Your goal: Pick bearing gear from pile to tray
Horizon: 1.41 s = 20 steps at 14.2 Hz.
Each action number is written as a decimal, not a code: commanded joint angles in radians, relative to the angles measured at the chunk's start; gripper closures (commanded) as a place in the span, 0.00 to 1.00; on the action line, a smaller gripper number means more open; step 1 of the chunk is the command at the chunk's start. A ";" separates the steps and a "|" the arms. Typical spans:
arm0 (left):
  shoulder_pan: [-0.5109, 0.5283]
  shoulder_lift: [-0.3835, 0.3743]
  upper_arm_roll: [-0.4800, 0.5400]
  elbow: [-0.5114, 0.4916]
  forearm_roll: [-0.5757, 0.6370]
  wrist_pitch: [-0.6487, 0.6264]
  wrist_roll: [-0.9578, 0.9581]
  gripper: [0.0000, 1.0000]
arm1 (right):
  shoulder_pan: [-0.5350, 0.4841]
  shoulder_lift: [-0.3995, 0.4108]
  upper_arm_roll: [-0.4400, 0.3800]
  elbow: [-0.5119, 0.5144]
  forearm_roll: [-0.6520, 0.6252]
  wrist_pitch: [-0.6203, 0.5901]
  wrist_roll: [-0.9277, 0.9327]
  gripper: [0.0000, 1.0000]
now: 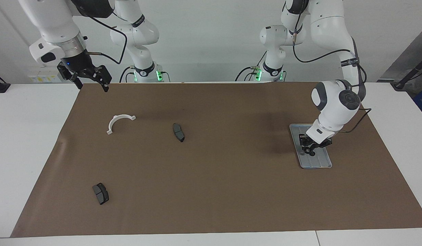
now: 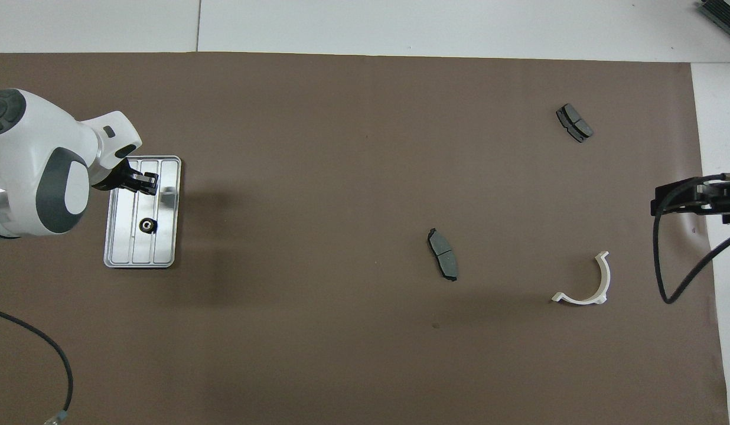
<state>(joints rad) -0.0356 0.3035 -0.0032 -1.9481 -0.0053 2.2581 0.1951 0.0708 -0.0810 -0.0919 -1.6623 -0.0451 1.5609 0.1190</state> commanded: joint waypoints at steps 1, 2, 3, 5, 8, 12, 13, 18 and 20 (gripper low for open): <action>-0.004 -0.046 0.005 -0.049 0.014 0.029 -0.013 0.09 | -0.016 0.001 0.008 0.004 0.033 -0.010 0.004 0.00; -0.004 -0.046 0.005 -0.039 0.014 0.026 -0.011 0.00 | -0.013 0.001 0.006 0.004 0.033 -0.009 0.010 0.00; -0.004 -0.046 0.005 -0.022 0.014 0.017 -0.014 0.00 | -0.009 0.001 0.000 0.004 0.033 -0.009 0.008 0.00; -0.004 -0.059 0.005 0.058 0.014 -0.078 -0.020 0.00 | 0.007 0.001 -0.015 0.003 0.033 -0.010 0.007 0.00; 0.011 -0.070 0.008 0.246 0.014 -0.321 -0.022 0.00 | 0.026 0.000 -0.043 0.001 0.033 -0.010 0.004 0.00; 0.031 -0.231 0.005 0.285 0.008 -0.459 -0.051 0.00 | 0.026 0.000 -0.043 -0.004 0.033 -0.009 0.011 0.00; 0.031 -0.259 0.005 0.290 0.007 -0.477 -0.069 0.00 | 0.024 0.000 -0.046 -0.004 0.033 -0.009 0.014 0.00; 0.025 -0.326 0.002 0.287 0.007 -0.561 -0.086 0.00 | 0.020 0.000 -0.039 -0.002 0.031 -0.012 0.007 0.00; 0.031 -0.331 0.002 0.284 0.007 -0.569 -0.085 0.00 | 0.026 0.000 -0.034 -0.002 0.031 -0.012 0.005 0.00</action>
<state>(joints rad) -0.0079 -0.0150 0.0010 -1.6458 -0.0053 1.6985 0.1224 0.0918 -0.0809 -0.1263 -1.6644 -0.0450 1.5609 0.1197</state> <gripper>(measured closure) 0.000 0.000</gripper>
